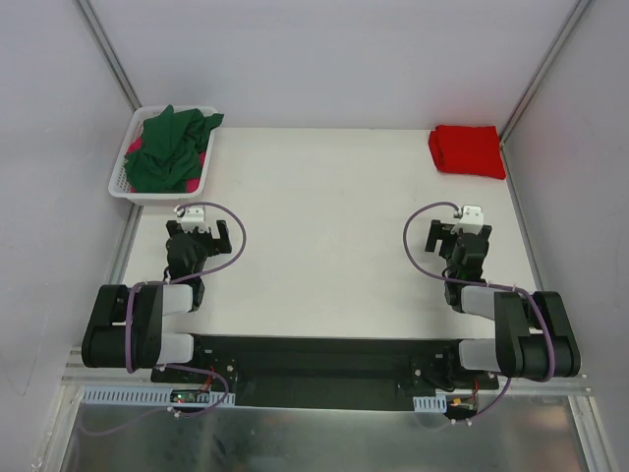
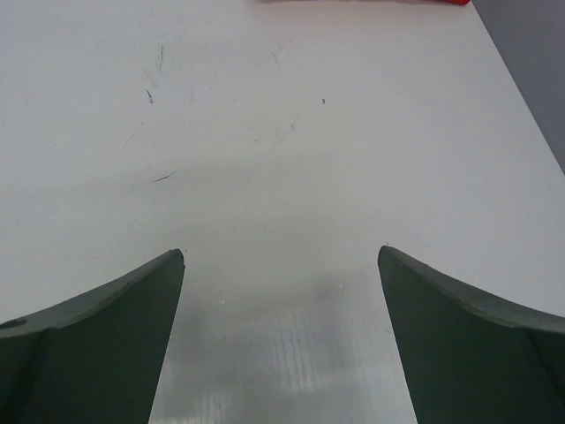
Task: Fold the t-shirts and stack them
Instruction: Grab crumpled tshirt from bin with the left arm
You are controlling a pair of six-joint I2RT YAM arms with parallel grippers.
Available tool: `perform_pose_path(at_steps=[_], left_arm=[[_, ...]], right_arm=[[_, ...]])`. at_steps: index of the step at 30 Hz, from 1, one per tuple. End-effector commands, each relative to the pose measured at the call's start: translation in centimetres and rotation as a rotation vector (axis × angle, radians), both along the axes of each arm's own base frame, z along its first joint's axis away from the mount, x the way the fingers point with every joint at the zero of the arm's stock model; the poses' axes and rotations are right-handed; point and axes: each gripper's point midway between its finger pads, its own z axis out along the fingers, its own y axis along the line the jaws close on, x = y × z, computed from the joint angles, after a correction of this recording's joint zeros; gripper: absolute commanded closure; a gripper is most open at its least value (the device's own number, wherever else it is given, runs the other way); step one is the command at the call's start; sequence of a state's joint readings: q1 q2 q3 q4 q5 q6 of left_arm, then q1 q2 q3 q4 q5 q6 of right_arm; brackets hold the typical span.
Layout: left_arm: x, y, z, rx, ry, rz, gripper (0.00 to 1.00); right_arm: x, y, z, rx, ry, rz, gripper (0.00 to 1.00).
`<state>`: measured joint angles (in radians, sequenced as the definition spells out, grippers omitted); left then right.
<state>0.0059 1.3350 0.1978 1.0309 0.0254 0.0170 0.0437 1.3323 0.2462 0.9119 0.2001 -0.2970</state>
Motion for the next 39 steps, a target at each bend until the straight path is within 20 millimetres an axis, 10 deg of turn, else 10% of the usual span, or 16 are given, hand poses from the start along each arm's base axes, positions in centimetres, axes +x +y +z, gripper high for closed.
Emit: perform_pose_path(at_steps=[1, 39], left_arm=[[0.5, -0.4, 1.0, 0.007, -0.035, -0.027, 0.01], [0.4, 0.8, 2.2, 0.011, -0.054, 0.046, 0.01]], right_arm=[[0.5, 0.3, 1.3, 0.001, -0.055, 0.011, 0.04], [0.5, 0.3, 1.3, 0.0, -0.055, 0.013, 0.04]])
